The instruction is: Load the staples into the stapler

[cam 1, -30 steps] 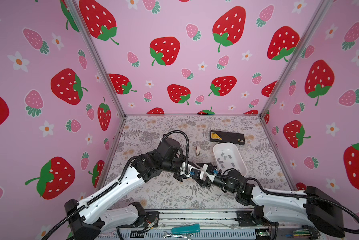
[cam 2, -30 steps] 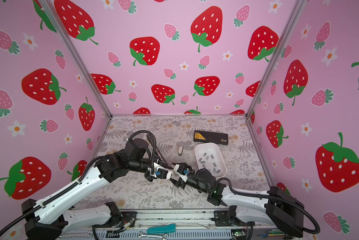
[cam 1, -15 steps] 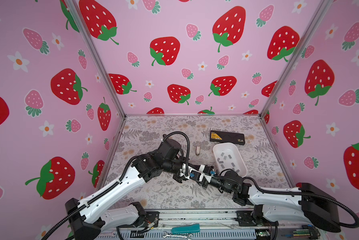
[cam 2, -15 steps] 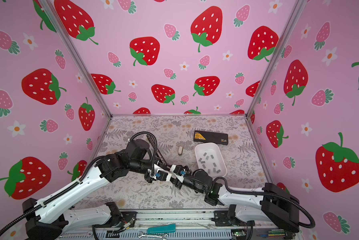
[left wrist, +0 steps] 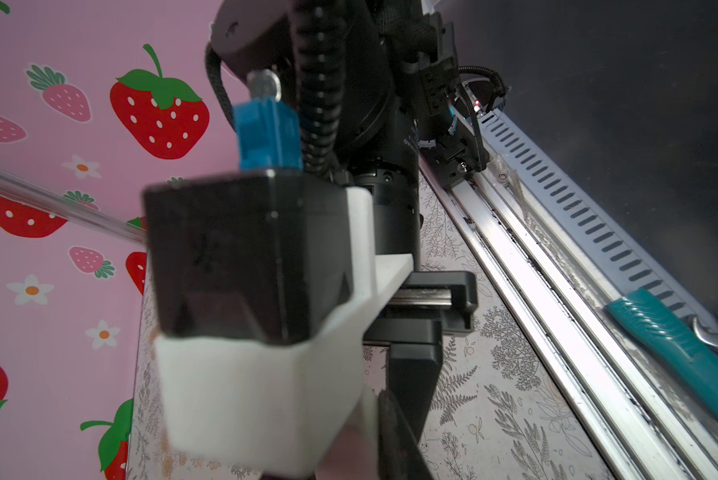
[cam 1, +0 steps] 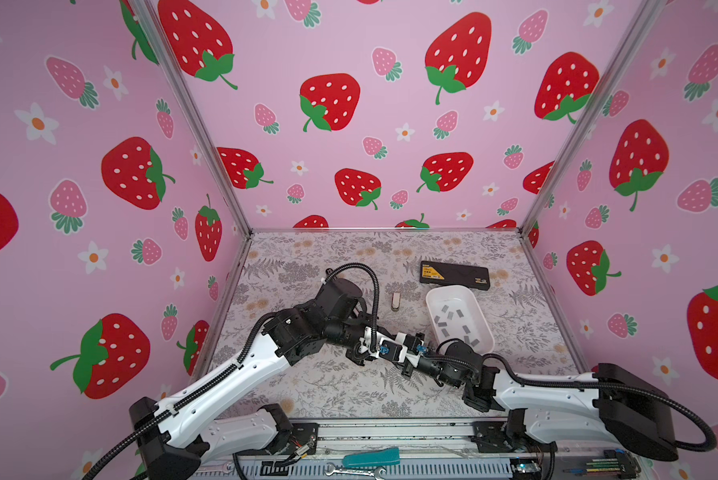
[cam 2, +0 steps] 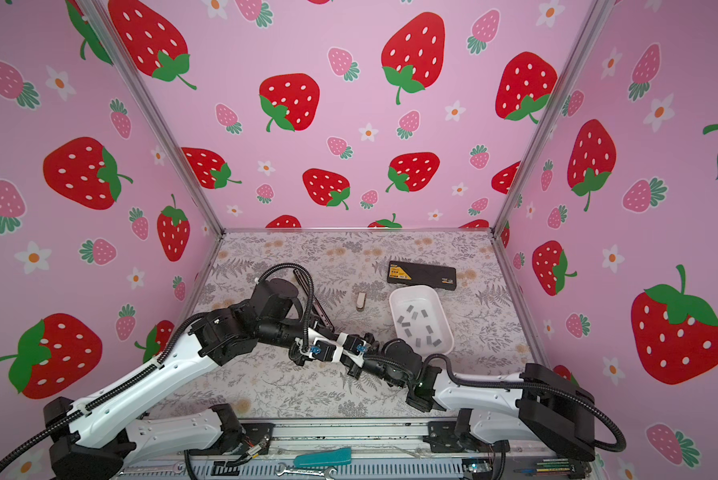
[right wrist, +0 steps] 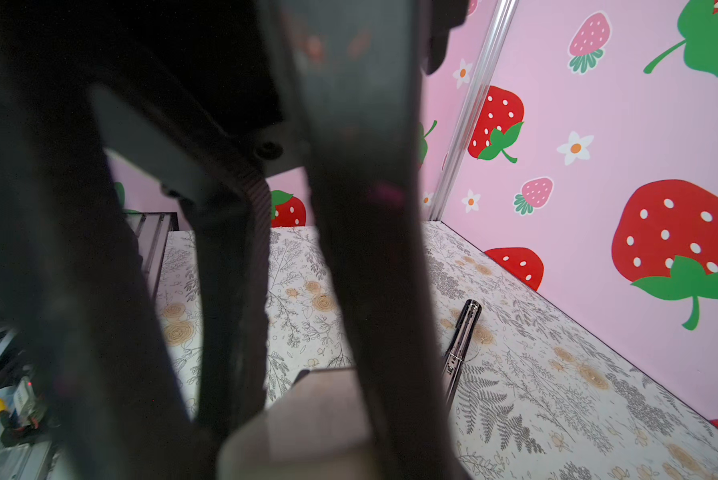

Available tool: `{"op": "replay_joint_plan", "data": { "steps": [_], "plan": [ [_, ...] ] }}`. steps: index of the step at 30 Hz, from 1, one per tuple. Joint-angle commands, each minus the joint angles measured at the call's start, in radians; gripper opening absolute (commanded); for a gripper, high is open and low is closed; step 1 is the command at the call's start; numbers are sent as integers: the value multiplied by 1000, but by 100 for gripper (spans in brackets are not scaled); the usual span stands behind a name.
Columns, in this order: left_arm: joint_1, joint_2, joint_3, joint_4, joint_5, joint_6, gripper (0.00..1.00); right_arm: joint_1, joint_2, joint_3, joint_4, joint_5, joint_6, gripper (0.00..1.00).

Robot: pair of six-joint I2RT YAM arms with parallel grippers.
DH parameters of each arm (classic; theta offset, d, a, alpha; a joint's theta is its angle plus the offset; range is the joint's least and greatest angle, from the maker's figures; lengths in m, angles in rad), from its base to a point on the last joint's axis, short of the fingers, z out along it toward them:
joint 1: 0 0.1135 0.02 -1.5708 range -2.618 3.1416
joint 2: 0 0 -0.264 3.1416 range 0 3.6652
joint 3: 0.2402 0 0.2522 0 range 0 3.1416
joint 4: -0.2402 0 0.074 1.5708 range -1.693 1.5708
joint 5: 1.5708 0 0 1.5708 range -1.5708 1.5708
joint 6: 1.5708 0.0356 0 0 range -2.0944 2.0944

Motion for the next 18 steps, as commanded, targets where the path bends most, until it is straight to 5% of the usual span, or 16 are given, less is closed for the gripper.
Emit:
{"op": "replay_joint_plan", "data": {
  "steps": [1, 7, 14, 18],
  "plan": [
    [8, -61, -35, 99, -12, 23, 31, 0, -32, 0, 34, 93, 27, 20],
    [64, -131, -108, 247, -29, -23, 50, -16, -54, -18, 26, 209, 42, 17],
    [147, -159, -172, 381, -84, -65, 55, -76, -2, 26, -24, 281, 107, 16],
    [190, -143, -181, 453, -213, -115, 55, -128, 89, 122, -135, 338, 186, 16]
  ]
}}
